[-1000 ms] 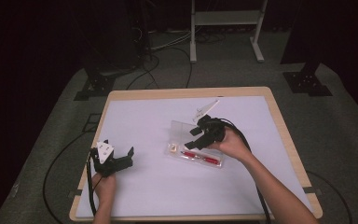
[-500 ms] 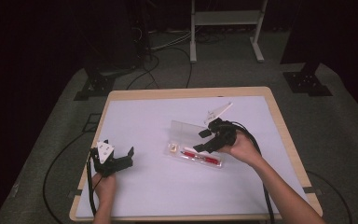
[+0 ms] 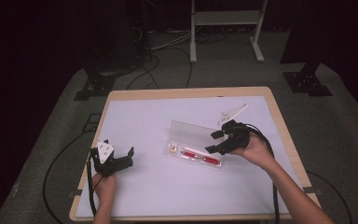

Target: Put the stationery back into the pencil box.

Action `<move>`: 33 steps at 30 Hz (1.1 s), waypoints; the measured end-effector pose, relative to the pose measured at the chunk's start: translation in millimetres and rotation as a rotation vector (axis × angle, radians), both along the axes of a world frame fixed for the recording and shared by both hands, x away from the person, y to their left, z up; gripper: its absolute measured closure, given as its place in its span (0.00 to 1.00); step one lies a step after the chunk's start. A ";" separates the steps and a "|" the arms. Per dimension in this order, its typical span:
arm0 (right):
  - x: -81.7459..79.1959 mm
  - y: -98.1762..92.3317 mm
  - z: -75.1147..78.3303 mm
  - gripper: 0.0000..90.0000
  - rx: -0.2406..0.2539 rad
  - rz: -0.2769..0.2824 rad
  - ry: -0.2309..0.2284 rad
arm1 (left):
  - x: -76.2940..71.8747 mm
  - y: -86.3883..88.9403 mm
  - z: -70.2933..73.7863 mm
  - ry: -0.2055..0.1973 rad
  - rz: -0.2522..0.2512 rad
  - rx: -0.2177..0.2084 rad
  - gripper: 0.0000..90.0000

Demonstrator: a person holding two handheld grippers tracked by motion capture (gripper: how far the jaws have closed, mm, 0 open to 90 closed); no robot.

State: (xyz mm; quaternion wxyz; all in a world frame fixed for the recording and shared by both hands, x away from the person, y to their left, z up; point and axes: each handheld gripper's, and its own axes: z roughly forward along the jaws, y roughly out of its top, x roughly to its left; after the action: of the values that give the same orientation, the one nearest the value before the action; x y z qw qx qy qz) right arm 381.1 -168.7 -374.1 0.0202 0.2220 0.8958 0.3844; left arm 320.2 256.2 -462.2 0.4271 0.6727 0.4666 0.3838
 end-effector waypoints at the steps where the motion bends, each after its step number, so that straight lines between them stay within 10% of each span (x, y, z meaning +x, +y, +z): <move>1: -0.5 -1.9 0.4 0.35 -0.003 -0.001 -0.001 | 0.0 -0.1 0.0 0.000 0.001 0.002 0.00; 33: -32.2 -85.4 -25.0 0.34 0.013 -0.131 0.015 | 0.1 -0.9 -0.2 -0.001 0.000 0.011 0.00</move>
State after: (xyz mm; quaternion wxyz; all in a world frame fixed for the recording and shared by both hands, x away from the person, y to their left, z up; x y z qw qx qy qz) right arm 348.9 -254.1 -399.1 0.0373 0.2832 0.8769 0.3866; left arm 320.4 255.3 -462.4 0.4235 0.6751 0.4641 0.3866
